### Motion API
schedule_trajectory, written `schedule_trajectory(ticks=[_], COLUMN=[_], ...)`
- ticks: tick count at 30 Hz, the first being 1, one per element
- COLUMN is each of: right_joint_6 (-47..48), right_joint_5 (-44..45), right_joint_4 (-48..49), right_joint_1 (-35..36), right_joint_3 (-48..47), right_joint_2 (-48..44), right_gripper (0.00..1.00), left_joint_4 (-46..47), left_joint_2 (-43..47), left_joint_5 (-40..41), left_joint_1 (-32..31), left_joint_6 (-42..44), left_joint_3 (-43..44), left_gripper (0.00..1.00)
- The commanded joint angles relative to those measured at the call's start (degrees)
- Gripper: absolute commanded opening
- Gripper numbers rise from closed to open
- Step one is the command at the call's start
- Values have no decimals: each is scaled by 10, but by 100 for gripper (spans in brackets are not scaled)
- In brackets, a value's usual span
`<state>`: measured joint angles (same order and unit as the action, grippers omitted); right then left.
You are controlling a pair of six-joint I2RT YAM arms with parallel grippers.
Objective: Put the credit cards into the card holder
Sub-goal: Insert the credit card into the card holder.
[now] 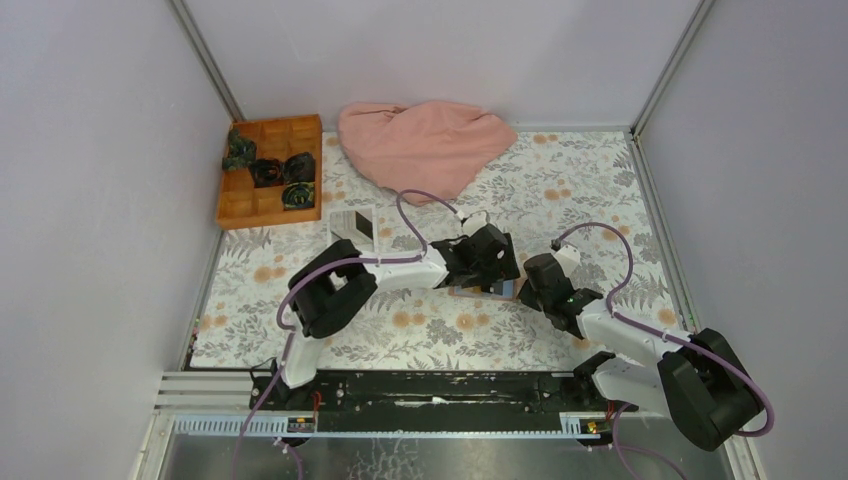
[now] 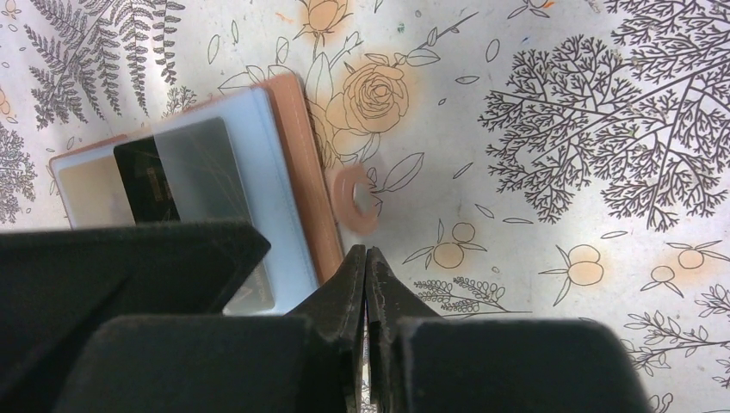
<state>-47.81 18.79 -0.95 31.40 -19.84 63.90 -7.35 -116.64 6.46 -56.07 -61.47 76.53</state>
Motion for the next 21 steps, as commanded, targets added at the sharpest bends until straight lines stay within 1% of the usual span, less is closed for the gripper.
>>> schedule_trajectory(ticks=[1, 5, 10, 17, 21], right_joint_6=[4, 7, 12, 23, 27], right_joint_5=[4, 6, 2, -11, -16], right_joint_4=[8, 5, 7, 13, 10], right_joint_1=[7, 6, 6, 7, 7], right_joint_3=[2, 2, -1, -6, -5], right_joint_2=[-8, -11, -8, -7, -17], right_gripper=[3, 3, 3, 2, 2], left_joint_4=[-131, -155, -153, -121, -86], left_joint_2=[2, 3, 12, 36, 53], left_joint_5=[43, 81, 103, 107, 100], left_joint_1=[-14, -15, -14, -15, -15], left_joint_6=[31, 44, 51, 62, 63], left_joint_3=[-20, -11, -9, -16, -30], left_gripper=[100, 100, 100, 100, 100])
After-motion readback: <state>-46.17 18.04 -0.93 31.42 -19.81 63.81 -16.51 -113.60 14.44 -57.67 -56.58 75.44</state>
